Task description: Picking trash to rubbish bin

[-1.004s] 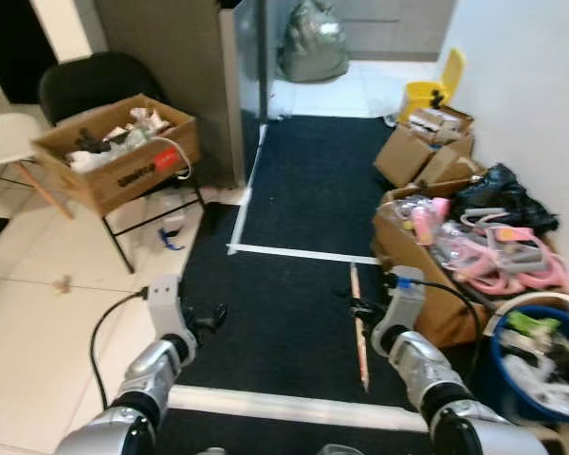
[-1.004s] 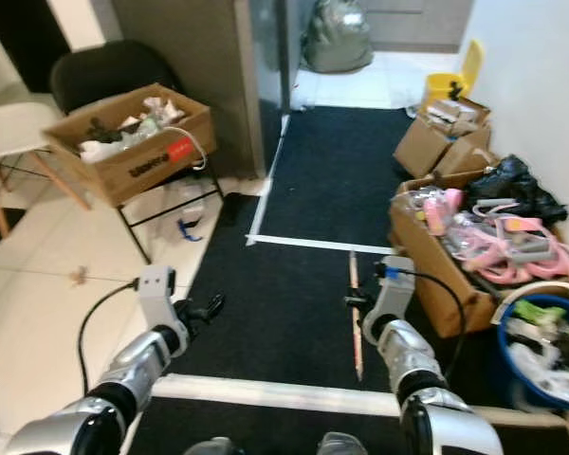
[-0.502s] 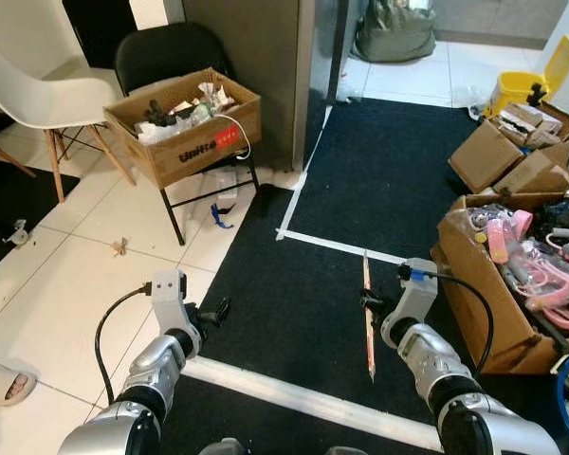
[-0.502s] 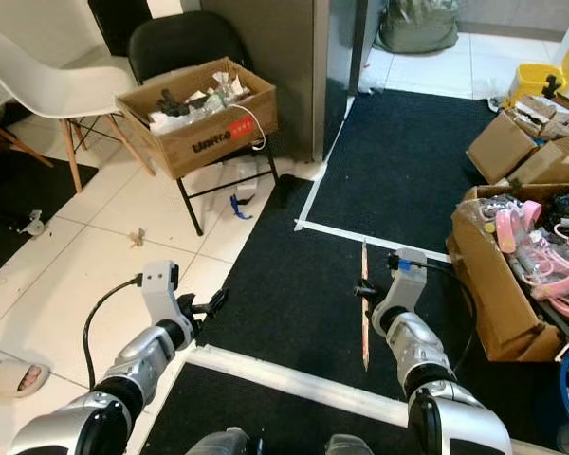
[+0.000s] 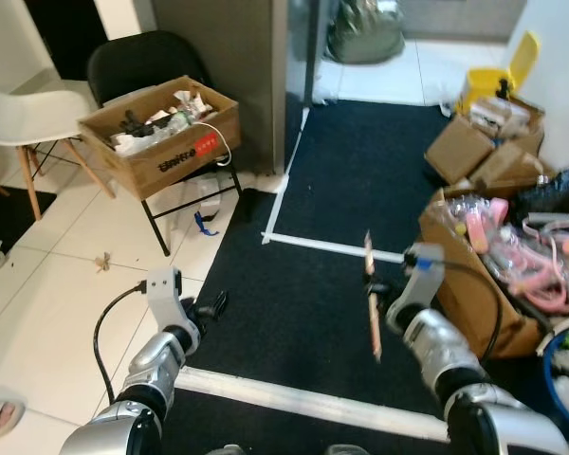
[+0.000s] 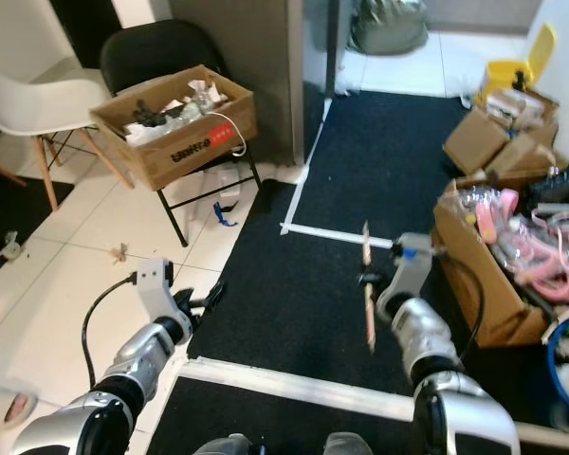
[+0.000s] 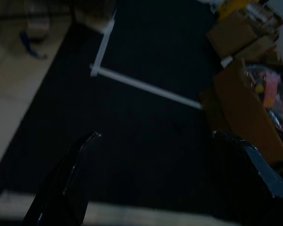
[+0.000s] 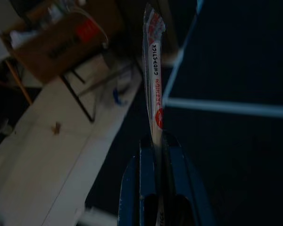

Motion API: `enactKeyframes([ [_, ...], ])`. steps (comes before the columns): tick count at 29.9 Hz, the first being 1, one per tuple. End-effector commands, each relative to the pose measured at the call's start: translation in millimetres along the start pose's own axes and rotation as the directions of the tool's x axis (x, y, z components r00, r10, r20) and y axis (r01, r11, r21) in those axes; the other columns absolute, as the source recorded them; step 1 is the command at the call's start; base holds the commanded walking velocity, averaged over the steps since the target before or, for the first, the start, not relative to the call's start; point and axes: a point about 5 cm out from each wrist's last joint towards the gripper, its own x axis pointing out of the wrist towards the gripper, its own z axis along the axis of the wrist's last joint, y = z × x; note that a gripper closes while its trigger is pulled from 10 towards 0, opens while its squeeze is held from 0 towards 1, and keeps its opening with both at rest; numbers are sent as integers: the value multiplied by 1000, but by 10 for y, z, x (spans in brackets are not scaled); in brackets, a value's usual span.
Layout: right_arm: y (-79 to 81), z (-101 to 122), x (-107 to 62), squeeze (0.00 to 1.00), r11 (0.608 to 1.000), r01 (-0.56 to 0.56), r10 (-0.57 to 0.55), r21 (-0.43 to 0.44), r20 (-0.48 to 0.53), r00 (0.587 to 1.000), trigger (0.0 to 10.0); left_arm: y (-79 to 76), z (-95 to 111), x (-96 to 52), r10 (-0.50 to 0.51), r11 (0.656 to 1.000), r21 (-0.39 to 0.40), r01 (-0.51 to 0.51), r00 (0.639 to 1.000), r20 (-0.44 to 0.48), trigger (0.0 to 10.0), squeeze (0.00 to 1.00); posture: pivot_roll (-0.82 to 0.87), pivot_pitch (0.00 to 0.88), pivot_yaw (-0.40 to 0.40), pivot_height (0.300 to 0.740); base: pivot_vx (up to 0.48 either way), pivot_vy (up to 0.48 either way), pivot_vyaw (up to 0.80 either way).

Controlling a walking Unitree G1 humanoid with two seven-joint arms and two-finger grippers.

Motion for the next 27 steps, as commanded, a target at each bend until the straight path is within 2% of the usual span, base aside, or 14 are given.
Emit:
enactKeyframes([
  [1,118,67,72,0,998,-59,60,-12,35,998,10000,78,115,-12,11,1000,17,-12,999,41,10000,0,-79,0,27,740,375,0,0],
  [4,210,185,134,0,990,-121,125,-68,60,990,10000,51,238,16,-26,998,58,21,996,88,10000,0,-77,0,26,740,390,0,0],
  [9,293,250,175,0,978,-170,179,-120,66,982,10000,4,283,29,-55,996,83,46,992,113,10000,0,-75,0,21,740,396,0,0],
  [11,379,312,214,0,961,-210,225,-181,65,972,10000,-50,308,38,-85,991,112,71,988,129,10000,0,-70,0,16,740,403,0,794],
  [21,490,460,263,0,939,-256,284,-230,97,954,10000,-125,389,37,-135,982,153,110,977,165,10000,0,-68,0,14,740,400,0,794],
  [27,512,503,273,0,933,-255,287,-254,96,953,10000,-131,387,11,-141,979,167,114,976,164,10000,0,-65,0,13,740,401,0,0],
])
